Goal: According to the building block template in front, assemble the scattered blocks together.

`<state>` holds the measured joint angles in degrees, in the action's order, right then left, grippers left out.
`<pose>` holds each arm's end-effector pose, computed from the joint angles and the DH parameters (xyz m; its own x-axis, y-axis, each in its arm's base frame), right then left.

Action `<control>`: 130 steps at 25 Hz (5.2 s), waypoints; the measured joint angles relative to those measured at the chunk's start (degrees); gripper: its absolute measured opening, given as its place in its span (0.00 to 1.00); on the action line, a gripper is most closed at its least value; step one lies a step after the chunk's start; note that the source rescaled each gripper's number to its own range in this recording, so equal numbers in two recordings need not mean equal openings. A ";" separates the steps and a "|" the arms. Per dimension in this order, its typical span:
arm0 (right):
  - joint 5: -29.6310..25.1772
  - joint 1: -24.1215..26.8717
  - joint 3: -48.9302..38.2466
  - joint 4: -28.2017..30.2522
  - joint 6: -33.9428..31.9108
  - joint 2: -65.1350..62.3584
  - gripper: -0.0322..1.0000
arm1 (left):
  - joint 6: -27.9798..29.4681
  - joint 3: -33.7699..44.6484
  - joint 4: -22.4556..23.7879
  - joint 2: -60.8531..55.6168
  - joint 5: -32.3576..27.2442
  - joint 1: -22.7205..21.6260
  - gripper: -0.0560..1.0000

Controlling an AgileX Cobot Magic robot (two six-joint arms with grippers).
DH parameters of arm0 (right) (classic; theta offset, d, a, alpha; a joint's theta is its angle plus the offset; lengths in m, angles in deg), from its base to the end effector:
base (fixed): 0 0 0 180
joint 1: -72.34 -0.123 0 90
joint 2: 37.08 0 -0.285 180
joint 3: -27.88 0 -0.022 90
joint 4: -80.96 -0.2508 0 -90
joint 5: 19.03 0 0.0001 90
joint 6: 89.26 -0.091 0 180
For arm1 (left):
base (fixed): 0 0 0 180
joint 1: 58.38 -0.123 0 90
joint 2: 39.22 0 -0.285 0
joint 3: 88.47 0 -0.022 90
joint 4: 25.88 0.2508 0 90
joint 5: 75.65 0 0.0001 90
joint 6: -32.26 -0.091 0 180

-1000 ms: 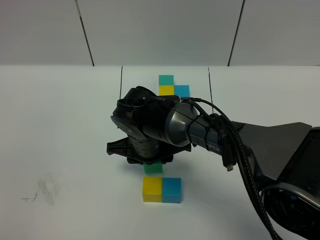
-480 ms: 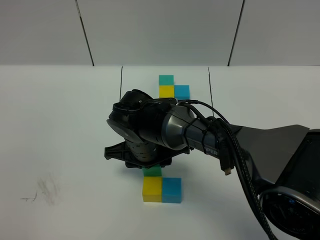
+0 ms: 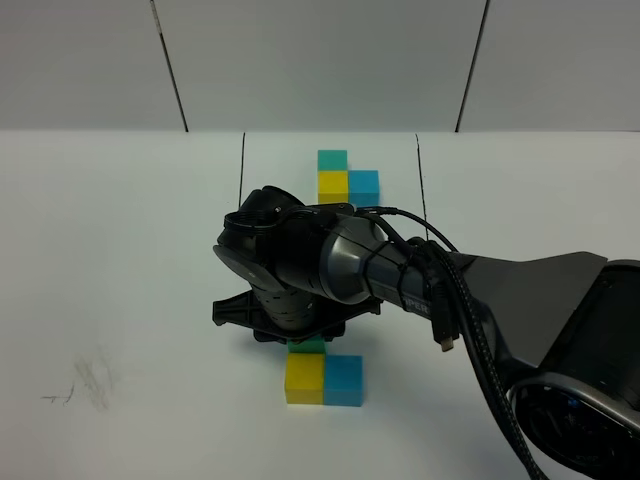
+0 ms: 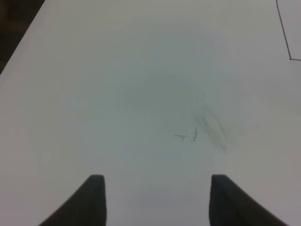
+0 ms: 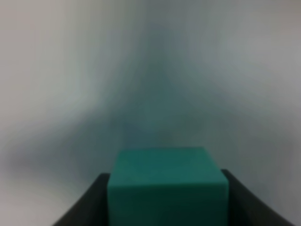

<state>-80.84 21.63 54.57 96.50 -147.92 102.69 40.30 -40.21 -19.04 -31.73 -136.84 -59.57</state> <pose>0.3118 0.3471 0.1410 -0.9685 0.0118 -0.2486 0.0290 0.9974 -0.0657 -0.0071 0.0094 0.2786 -0.4393 -0.0912 -0.8937 -0.1506 0.9882 -0.0268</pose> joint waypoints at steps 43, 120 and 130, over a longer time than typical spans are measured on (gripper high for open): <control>0.59 0.82 0.69 -5.47 1.87 2.66 0.27 | 0.00 0.00 0.00 0.00 0.00 0.00 0.15; -8.35 58.31 -35.01 0.43 67.76 -109.57 1.00 | 0.00 0.00 0.00 0.00 0.00 0.00 0.15; -1.94 58.31 -59.51 -14.46 65.61 -129.09 0.93 | 0.00 0.00 0.00 0.00 0.00 0.00 0.15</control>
<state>-82.78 79.94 -4.94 82.04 -82.32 -26.40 40.30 -40.21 -19.04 -31.73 -136.84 -59.57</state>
